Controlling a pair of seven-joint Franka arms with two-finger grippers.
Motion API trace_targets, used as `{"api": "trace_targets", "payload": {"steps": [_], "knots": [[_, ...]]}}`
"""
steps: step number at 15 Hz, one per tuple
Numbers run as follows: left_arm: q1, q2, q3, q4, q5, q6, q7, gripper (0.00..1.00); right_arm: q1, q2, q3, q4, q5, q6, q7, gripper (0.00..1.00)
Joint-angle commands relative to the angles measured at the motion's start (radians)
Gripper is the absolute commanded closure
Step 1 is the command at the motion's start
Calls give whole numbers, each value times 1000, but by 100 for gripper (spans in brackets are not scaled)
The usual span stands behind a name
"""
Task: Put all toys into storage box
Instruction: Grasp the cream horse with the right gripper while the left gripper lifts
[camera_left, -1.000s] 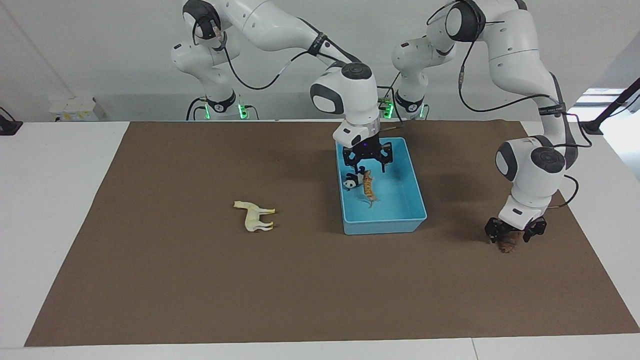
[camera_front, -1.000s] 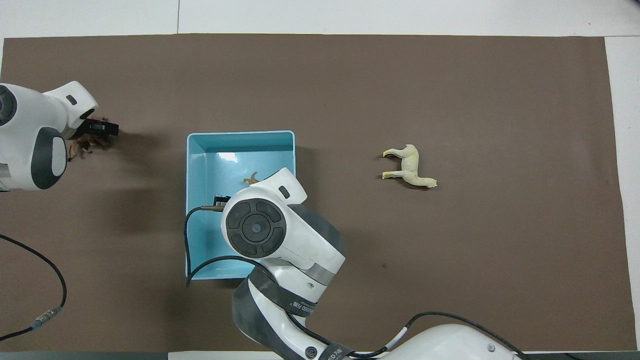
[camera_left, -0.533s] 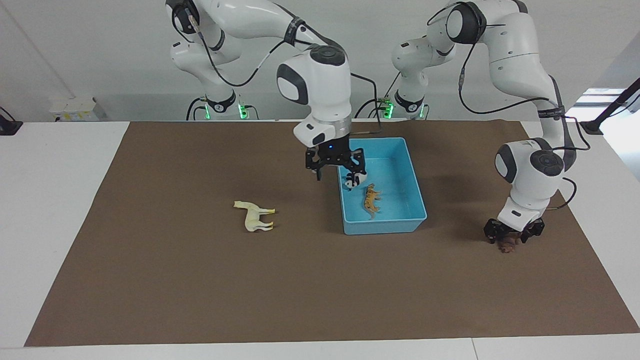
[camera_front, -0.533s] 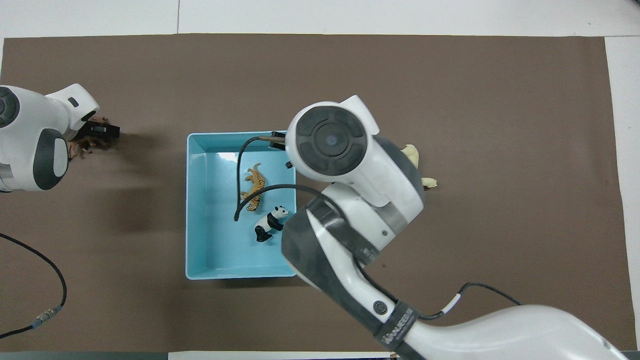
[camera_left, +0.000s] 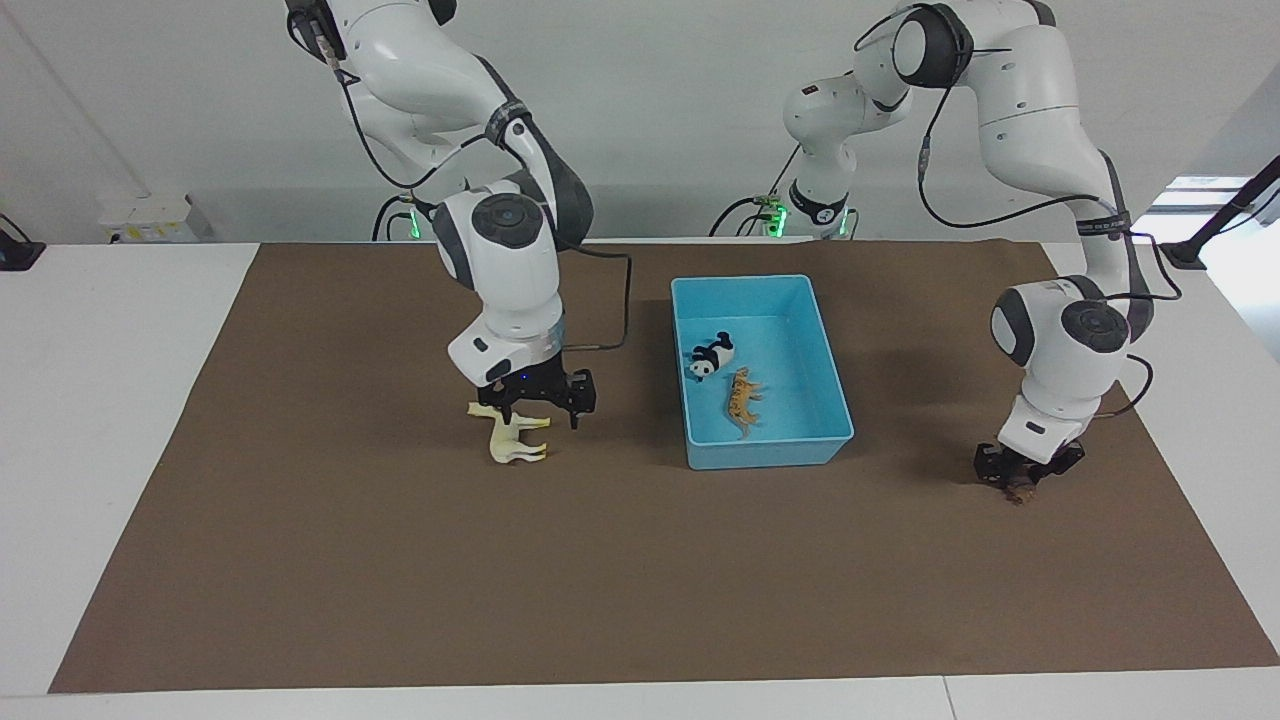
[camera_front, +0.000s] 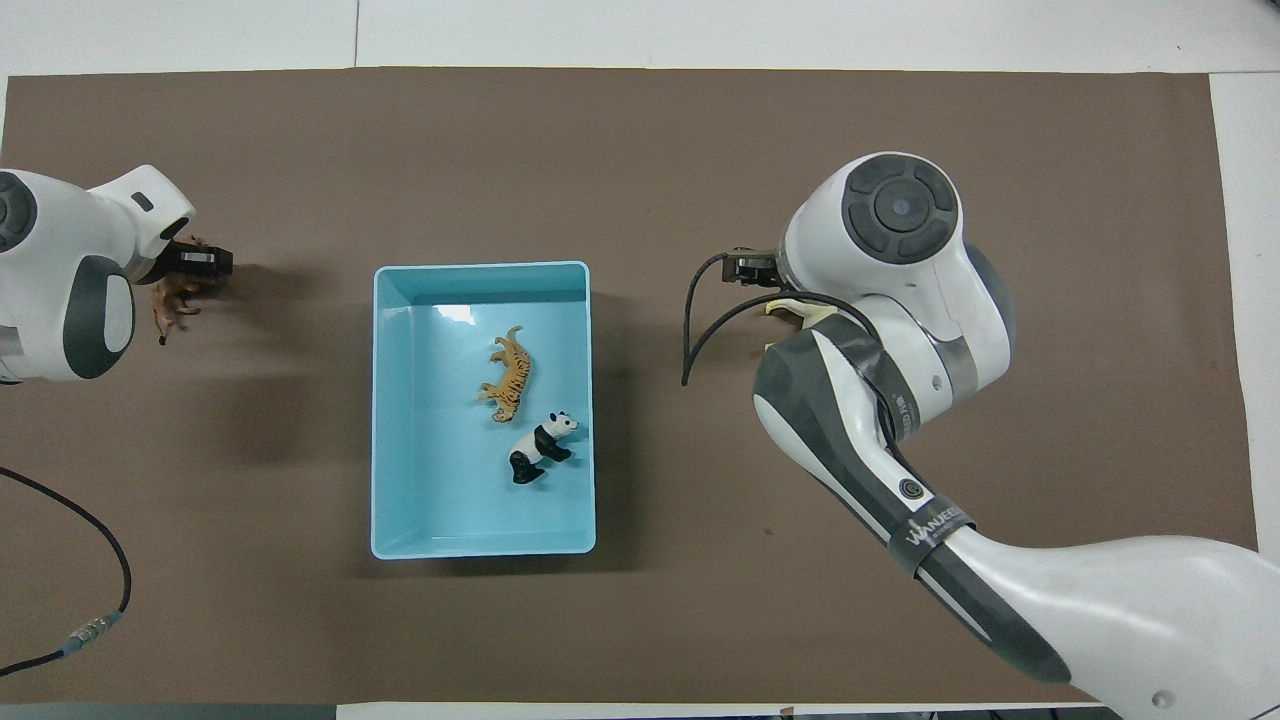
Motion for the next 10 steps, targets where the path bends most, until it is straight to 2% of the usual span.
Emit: {"api": "trace_targets", "payload": {"steps": [1,4,6,8,10], "knots": [[-33,7,-4,96,8,-153,-70,100,-79,-91,13,-215,-17,133,-113,0],[-70,-21,-10,193,-5,-398,-151,100,-85,-80,13,-228,-17,136,-159,0],[-103,-119,-17,178,-47,-565,-247,100,-93,-71,13,-247,-17,166,-209,0],[-137,-225,-15,152,-171,-710,-304,100,-90,-62,13,-270,-17,205,-222,0],[-214,-268,-17,129,-226,-769,-450,100,-86,-45,13,-271,-17,219,-222,0]]}}
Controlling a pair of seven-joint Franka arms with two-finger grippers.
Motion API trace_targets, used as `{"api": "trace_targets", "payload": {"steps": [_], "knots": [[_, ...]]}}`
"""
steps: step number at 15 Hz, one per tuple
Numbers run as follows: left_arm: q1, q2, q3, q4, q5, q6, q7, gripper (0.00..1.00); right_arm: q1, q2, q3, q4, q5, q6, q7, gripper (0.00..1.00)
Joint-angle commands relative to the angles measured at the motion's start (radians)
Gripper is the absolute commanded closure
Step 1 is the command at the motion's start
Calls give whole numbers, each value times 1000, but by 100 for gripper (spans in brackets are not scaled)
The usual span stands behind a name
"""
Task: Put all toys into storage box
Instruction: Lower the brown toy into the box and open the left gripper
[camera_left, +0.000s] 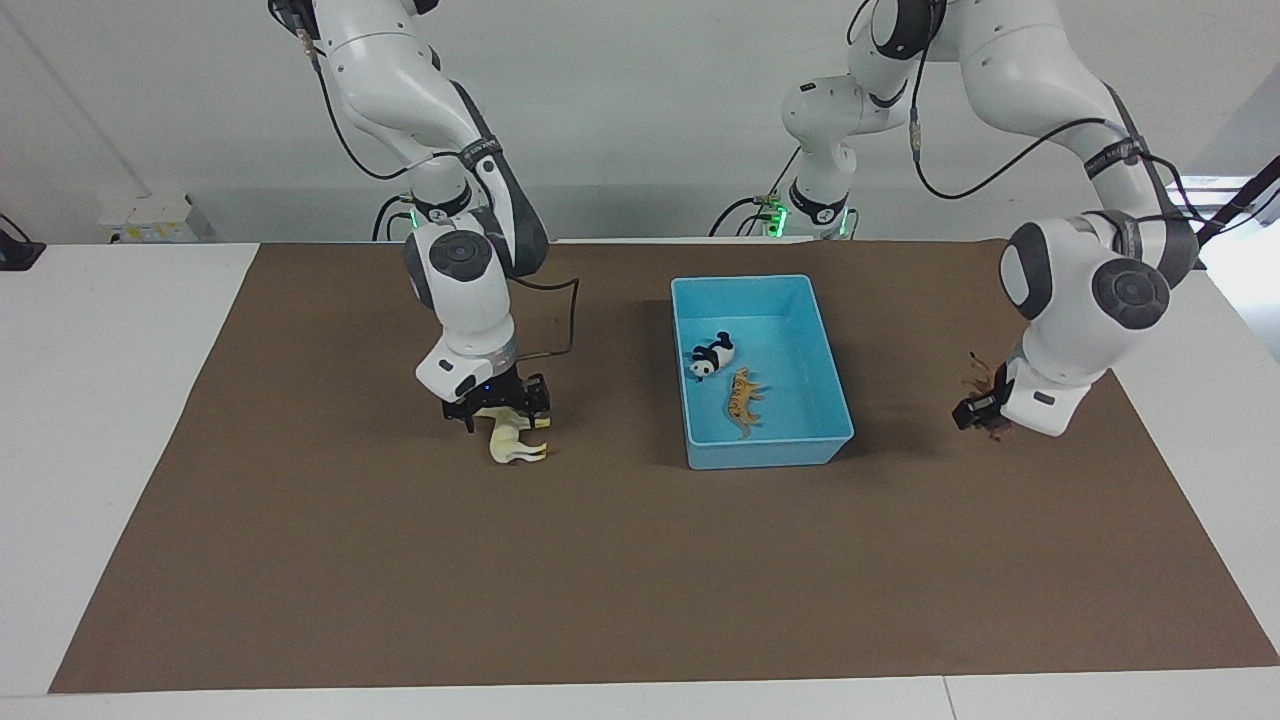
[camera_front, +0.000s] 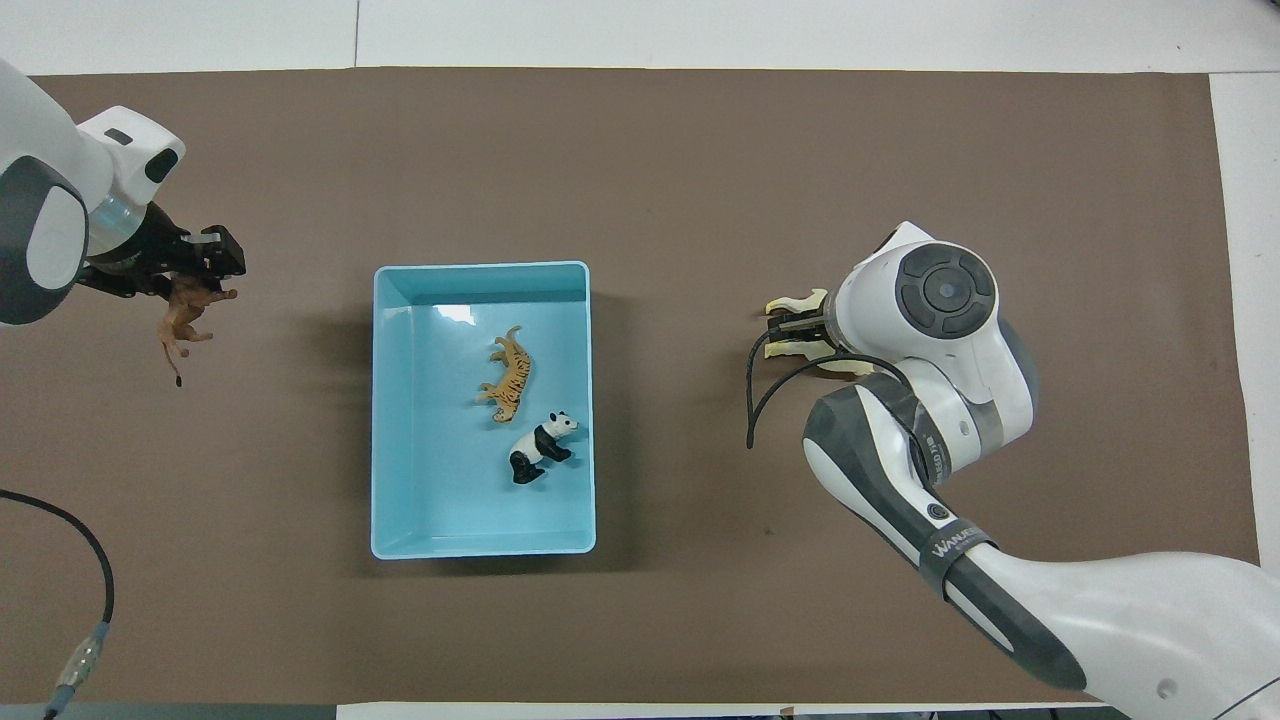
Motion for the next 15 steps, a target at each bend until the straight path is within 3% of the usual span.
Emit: {"api": "trace_targets", "payload": {"steps": [1,4,7,9,10,11,12,13,15], "knots": [[-132,-87,12,-91,-53,-54,-216,100,-13,7,11,-25,-18,40,-19,0],[-306,-130,12,-193,-79,0,-481,100,-10,10,11,-26,-47,44,-23,0],[-427,-219,13,-437,-80,244,-653,100,-16,22,11,-29,-63,63,-25,0],[-460,-242,13,-528,-80,386,-714,100,-16,28,9,-39,-64,81,-23,0],[-458,-245,13,-531,-80,385,-708,70,-17,28,9,-42,-64,90,-25,0],[-454,-244,15,-523,-80,373,-705,13,-19,30,9,-42,-64,93,-25,2],[-449,-242,16,-513,-80,360,-697,0,-22,30,9,-42,-64,93,-26,5],[-443,-242,18,-499,-80,357,-685,0,-25,30,9,-42,-64,95,-25,18],[-405,-248,21,-485,-76,341,-630,0,-34,31,9,-42,-76,96,-26,55]]}}
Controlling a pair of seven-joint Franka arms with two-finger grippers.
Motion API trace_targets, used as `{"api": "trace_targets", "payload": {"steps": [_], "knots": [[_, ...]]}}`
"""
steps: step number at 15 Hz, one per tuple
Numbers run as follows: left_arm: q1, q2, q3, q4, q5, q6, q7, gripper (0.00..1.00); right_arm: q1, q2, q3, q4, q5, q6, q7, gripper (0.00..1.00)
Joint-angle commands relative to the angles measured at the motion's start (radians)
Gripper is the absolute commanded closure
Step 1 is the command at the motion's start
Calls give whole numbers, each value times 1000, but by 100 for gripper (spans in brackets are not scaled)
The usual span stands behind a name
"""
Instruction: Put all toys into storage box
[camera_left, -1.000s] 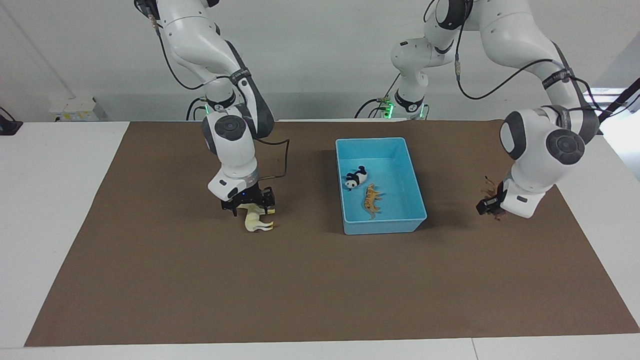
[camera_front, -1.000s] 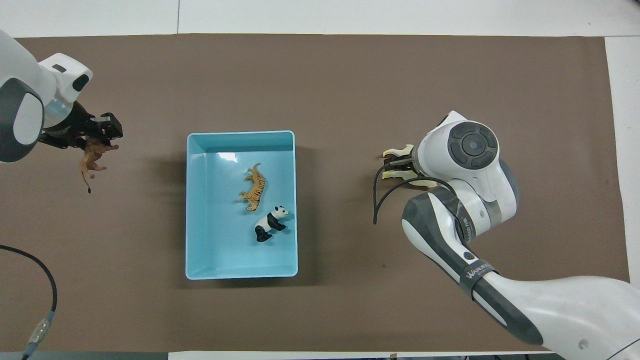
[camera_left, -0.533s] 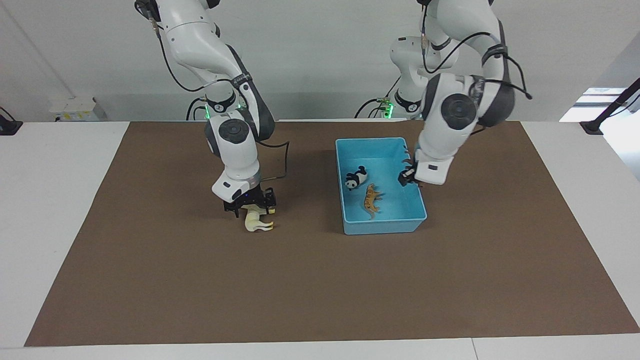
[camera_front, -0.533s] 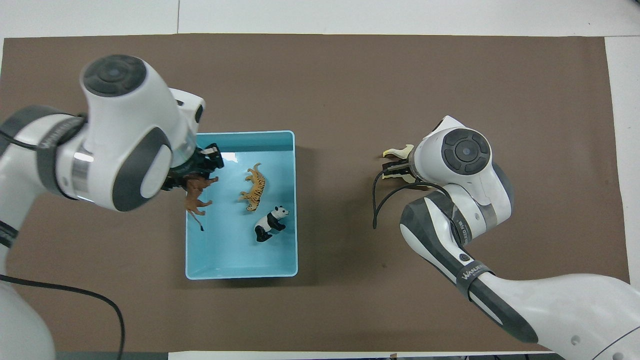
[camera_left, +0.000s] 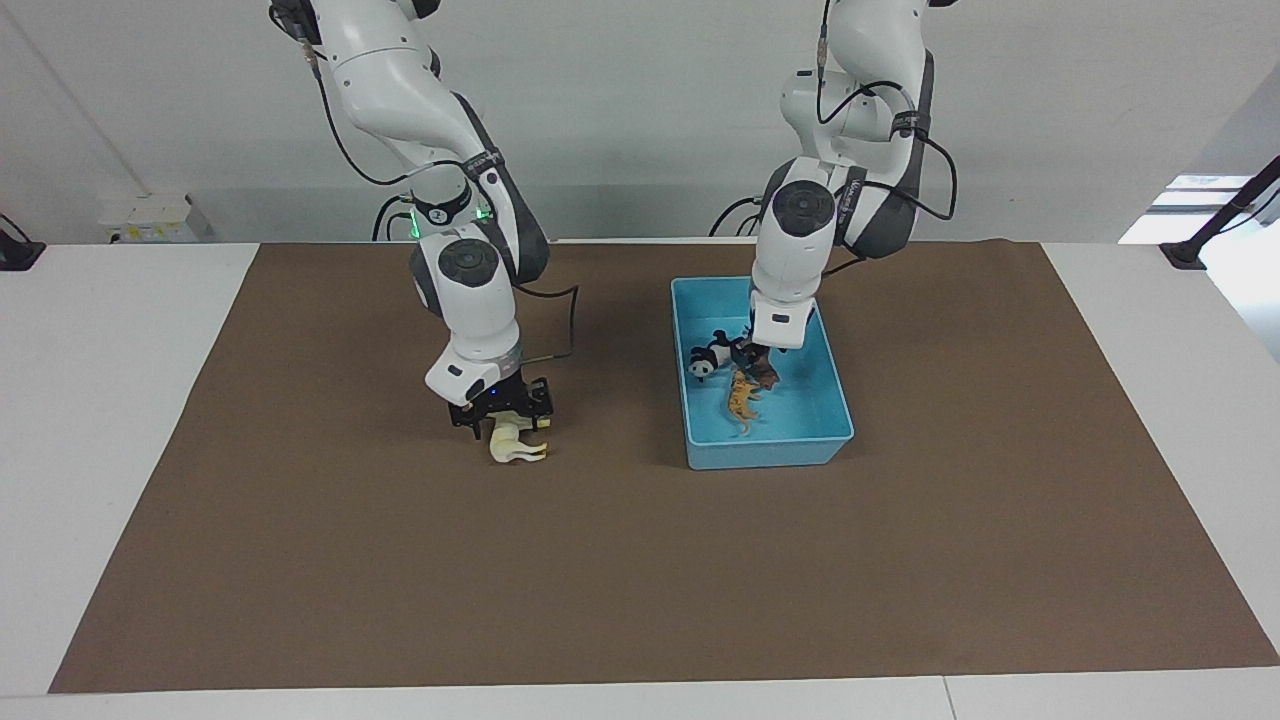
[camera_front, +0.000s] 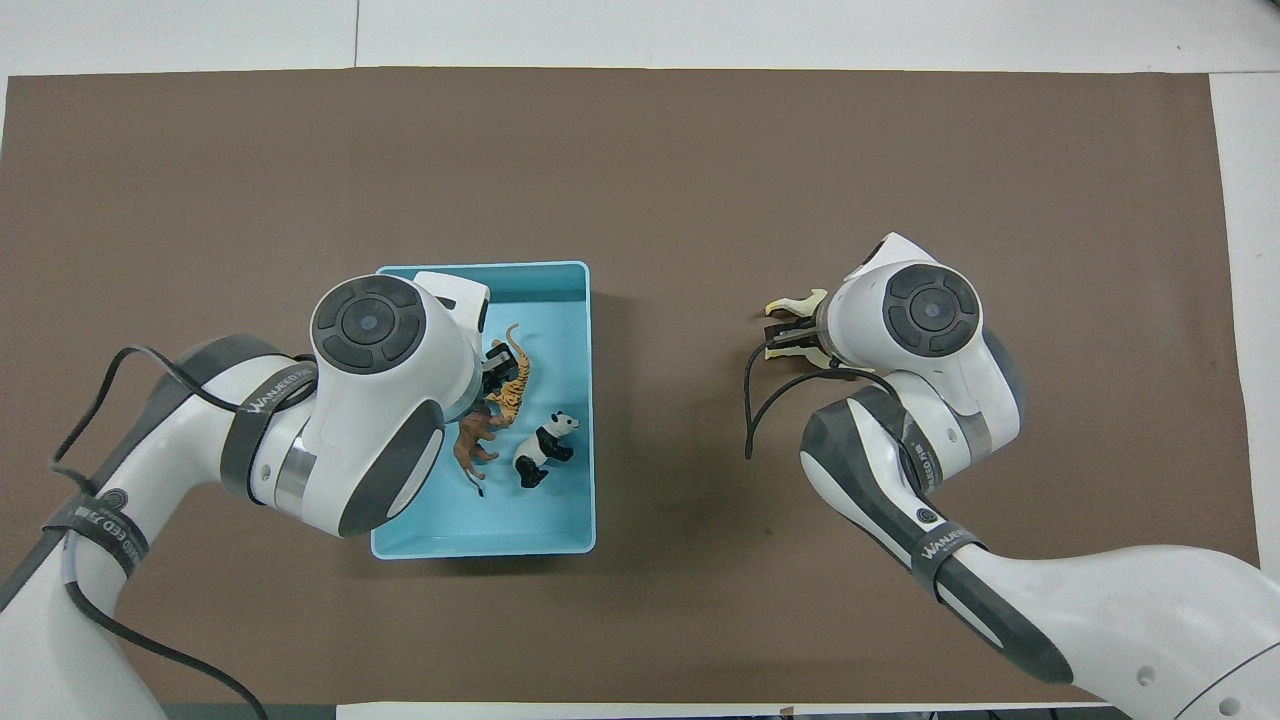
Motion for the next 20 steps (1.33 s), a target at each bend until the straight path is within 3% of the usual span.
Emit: {"api": "trace_targets", "payload": {"steps": [1,3,8,12,14,17,18,20], "knots": [[56,-40,5,16,-7,-44,119,0,-34,11,7,-14,-34,41,-21,69],[132,-40,7,96,-7,-160,322,0,-34,13,7,-17,-35,53,-21,100],[301,-95,8,233,-4,-429,828,0,-21,13,9,35,-35,-8,-13,100],[384,-135,8,250,-14,-466,961,0,66,2,18,298,-16,-354,40,100],[384,-124,8,265,-11,-465,964,0,150,3,18,410,18,-454,135,100],[380,-79,8,305,-2,-484,976,0,303,16,18,509,118,-438,310,100],[378,-42,5,373,-5,-515,976,0,352,25,18,513,136,-368,377,100],[383,-46,7,385,-5,-557,982,0,387,35,18,495,210,-227,485,100]]}}
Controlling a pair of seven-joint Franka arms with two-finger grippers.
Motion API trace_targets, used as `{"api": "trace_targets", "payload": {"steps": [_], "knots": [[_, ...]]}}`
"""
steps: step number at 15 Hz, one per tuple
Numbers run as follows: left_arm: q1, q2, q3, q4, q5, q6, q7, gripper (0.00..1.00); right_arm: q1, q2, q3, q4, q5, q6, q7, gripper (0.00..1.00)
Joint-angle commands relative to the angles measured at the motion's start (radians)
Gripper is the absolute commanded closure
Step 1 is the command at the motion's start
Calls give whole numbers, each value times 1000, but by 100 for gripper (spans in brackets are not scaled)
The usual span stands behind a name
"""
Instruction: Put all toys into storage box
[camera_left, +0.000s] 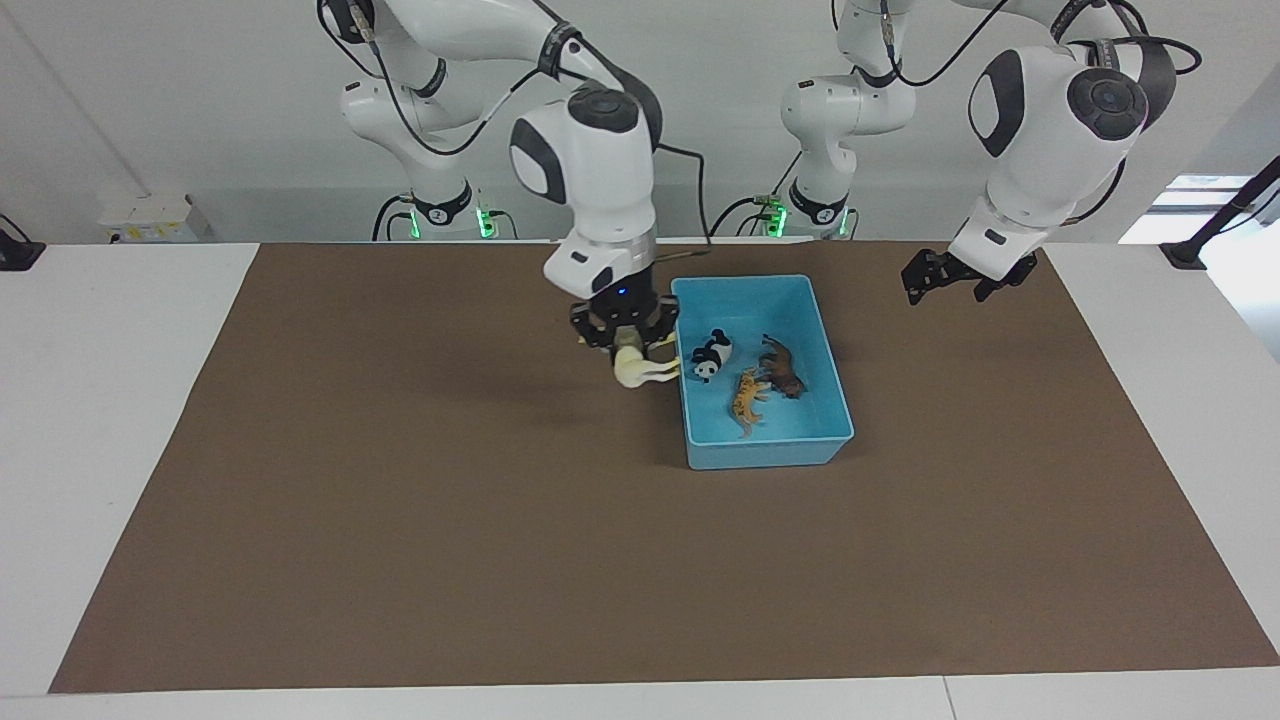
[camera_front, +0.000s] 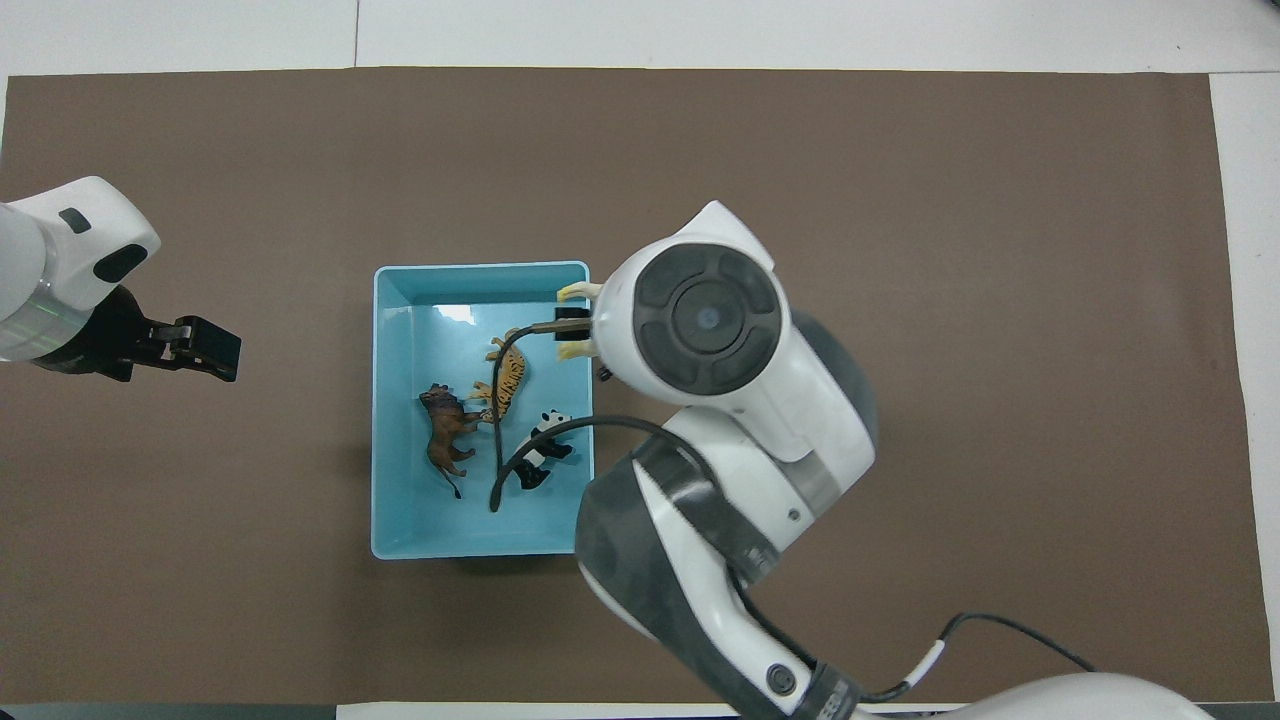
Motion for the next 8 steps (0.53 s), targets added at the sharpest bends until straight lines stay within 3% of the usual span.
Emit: {"api": "trace_targets", "payload": {"steps": [1,6,7,8], "knots": [[3,37,1,72,-7,-63,24,0,49,44,0,-14,83,135,86,100],[12,27,1,60,-5,-27,24,0,155,127,-5,-99,67,303,119,100],[12,27,1,62,-5,-35,24,0,156,122,-6,-108,67,287,126,88],[10,27,1,62,-7,-33,24,0,159,118,-6,-120,66,278,170,1]]}}
